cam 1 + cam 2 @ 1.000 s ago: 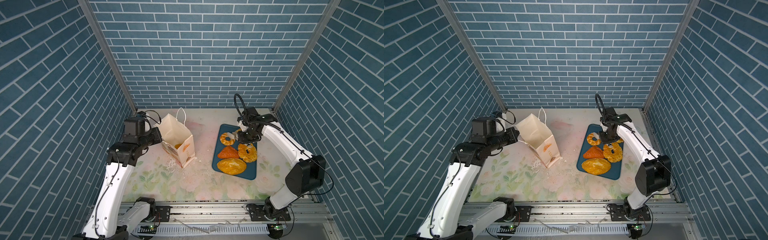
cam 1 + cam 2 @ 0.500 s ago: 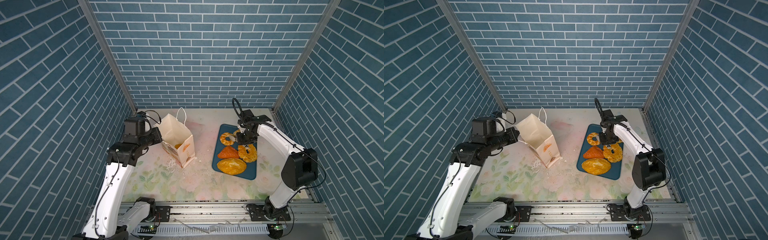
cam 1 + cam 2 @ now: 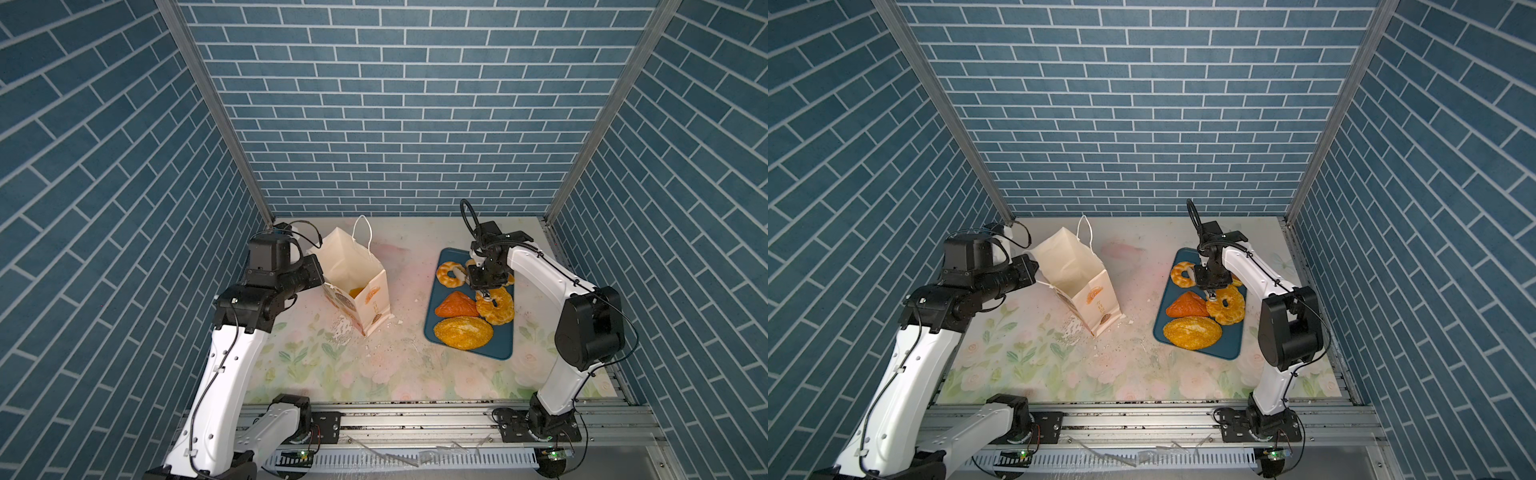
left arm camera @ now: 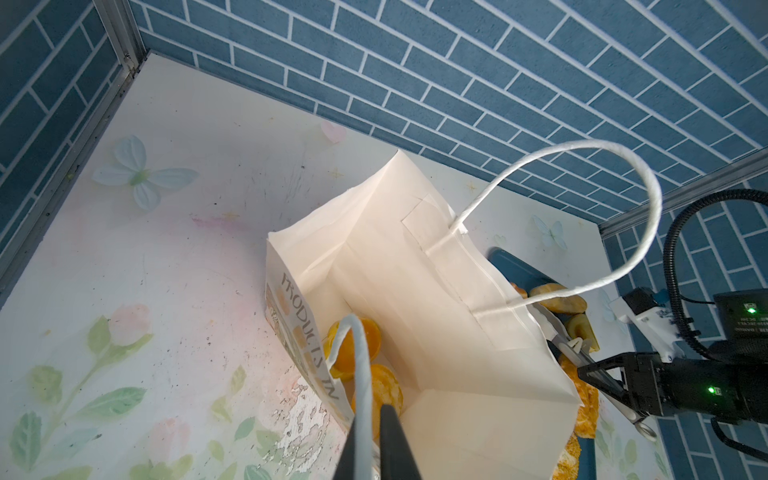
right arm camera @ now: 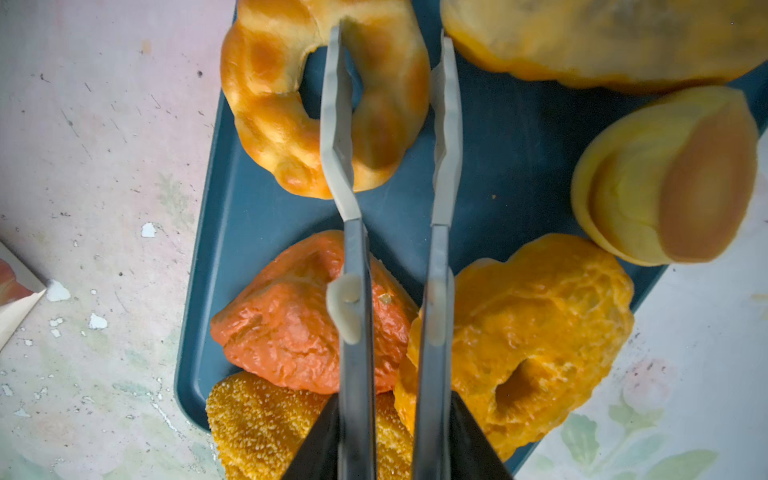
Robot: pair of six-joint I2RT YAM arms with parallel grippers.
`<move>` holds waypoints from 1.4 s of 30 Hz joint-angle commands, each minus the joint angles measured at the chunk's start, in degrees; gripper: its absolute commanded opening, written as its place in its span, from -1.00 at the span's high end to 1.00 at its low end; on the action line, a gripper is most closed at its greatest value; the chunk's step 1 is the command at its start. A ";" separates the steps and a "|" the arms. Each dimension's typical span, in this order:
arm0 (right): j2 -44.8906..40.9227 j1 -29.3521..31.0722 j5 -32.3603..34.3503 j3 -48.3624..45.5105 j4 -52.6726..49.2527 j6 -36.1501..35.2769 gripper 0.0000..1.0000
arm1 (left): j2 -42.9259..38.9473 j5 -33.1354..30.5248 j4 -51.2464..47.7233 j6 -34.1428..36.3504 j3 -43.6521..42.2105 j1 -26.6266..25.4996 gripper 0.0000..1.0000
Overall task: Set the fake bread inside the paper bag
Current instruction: 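Lower the tongs onto the ring-shaped bun and squeeze them closed, then lift the ring-shaped bun in the tongs and carry it over the bag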
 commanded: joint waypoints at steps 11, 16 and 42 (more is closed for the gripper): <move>-2.33 -0.15 -1.83 -2.28 -0.42 0.32 0.45 | -0.66 -0.53 -0.05 0.39 -0.19 -0.23 0.79; -5.40 -0.03 -1.58 -2.68 -0.29 -0.22 0.58 | -0.59 -0.52 0.23 0.39 -0.33 -0.23 0.79; -14.84 1.18 -0.21 -4.44 0.59 -0.31 0.75 | -0.53 -0.47 0.60 -0.12 -0.23 -0.24 0.78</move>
